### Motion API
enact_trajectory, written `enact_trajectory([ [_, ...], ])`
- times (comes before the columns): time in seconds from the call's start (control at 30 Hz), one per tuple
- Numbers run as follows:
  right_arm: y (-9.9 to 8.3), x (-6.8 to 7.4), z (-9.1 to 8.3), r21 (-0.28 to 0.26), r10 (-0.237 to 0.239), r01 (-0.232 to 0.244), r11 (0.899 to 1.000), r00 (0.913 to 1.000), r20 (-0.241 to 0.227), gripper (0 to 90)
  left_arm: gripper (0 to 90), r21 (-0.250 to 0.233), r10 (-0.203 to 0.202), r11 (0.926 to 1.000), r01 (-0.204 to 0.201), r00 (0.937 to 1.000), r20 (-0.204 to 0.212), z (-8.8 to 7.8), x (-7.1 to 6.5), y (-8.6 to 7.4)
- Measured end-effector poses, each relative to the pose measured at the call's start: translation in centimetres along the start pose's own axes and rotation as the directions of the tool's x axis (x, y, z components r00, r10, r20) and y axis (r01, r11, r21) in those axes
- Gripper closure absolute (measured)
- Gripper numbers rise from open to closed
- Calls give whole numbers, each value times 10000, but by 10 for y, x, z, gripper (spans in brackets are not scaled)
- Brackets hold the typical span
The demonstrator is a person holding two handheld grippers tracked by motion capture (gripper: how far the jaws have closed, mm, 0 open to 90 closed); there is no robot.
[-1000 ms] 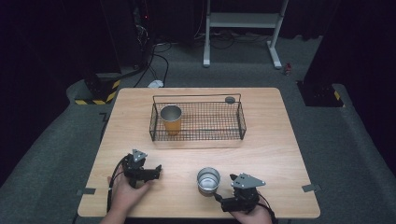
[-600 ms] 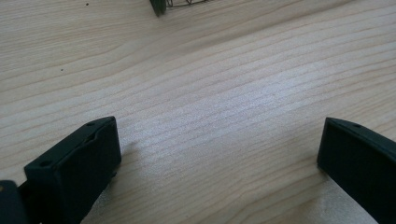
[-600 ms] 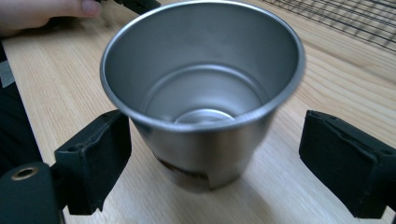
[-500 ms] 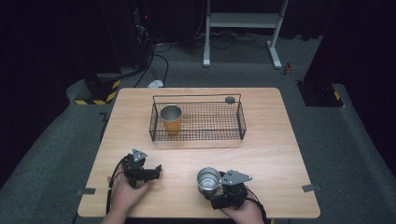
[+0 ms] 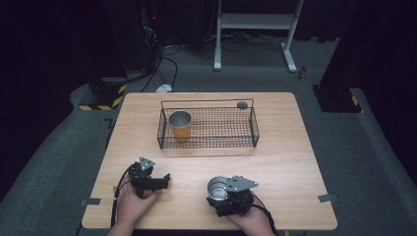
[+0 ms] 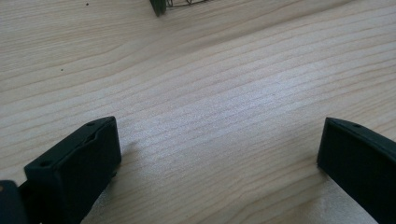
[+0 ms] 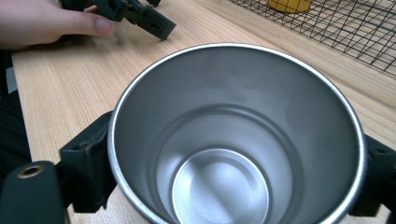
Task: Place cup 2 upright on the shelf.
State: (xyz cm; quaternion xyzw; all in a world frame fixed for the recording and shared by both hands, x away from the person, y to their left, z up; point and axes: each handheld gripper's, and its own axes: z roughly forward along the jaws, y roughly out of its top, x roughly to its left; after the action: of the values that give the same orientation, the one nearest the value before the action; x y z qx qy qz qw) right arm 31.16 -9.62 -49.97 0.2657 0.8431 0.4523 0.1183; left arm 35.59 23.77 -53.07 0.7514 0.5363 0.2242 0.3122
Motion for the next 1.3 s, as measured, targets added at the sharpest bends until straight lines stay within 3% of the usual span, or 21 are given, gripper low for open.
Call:
enact_trajectory([
  [0.27,1,-3,-3,-126,-1,2,9999,9999,109,181,0,2,16,10000,-16,10000,-10,0,0,0],
  [0.57,2,-14,-9,-424,263,-243,9988,9985,488,182,0,7,18,10000,-18,10000,-11,0,0,0],
  [0.83,0,-16,-12,-477,164,-124,9988,9964,836,182,0,8,16,10000,-16,10000,-10,0,0,0],
  [1.3,-4,-27,-27,-843,528,-406,9956,9875,1482,183,0,0,23,10000,-23,10000,-11,0,0,0],
])
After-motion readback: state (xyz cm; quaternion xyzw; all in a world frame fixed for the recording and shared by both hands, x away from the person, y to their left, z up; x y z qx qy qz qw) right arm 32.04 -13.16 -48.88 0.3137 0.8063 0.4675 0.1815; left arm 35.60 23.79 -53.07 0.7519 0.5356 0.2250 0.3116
